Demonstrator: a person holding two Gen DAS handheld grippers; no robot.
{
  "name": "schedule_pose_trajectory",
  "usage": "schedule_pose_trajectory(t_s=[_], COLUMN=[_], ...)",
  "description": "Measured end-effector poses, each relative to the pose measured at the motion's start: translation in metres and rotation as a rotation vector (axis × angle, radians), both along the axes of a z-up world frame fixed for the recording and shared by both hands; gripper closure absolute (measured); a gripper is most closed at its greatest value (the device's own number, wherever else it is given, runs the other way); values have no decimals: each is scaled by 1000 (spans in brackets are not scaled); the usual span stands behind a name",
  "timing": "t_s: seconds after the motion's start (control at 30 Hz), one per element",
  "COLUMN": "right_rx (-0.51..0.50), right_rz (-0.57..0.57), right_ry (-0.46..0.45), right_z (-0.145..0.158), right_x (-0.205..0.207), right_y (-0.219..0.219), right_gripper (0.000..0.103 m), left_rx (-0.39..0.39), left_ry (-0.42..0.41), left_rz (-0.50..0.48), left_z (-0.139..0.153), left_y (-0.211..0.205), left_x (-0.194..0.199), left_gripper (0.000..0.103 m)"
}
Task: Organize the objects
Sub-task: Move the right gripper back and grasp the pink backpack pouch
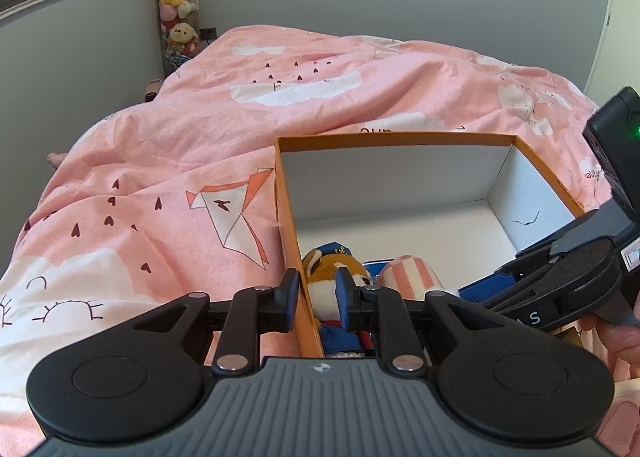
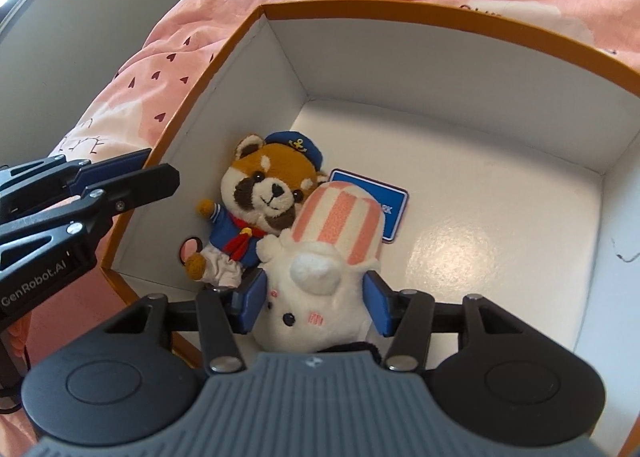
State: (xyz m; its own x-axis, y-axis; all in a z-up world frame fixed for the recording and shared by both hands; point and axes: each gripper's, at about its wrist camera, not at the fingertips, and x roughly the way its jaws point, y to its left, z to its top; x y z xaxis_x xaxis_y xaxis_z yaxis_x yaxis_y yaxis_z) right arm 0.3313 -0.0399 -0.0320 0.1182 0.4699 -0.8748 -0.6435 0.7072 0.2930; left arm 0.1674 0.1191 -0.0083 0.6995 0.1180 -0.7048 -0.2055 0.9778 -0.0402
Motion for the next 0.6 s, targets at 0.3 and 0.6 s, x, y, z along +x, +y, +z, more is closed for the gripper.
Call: schedule_pose_trajectory(t_s=[0.3,0.6], right_rx=[14,109], right_rz=[-80,-234], right_ry=[-126,-357], right_z=[21,57], right_x=[-19,-76], right_y=[-26,-79], right_gripper=[43,32], left_rx=[67,-48], left_ry=[-105,-156], left_rz=[11,-118], left_z=[24,50], left_y=[-14,-34], left_x=[-27,-63], left_gripper=[55,52])
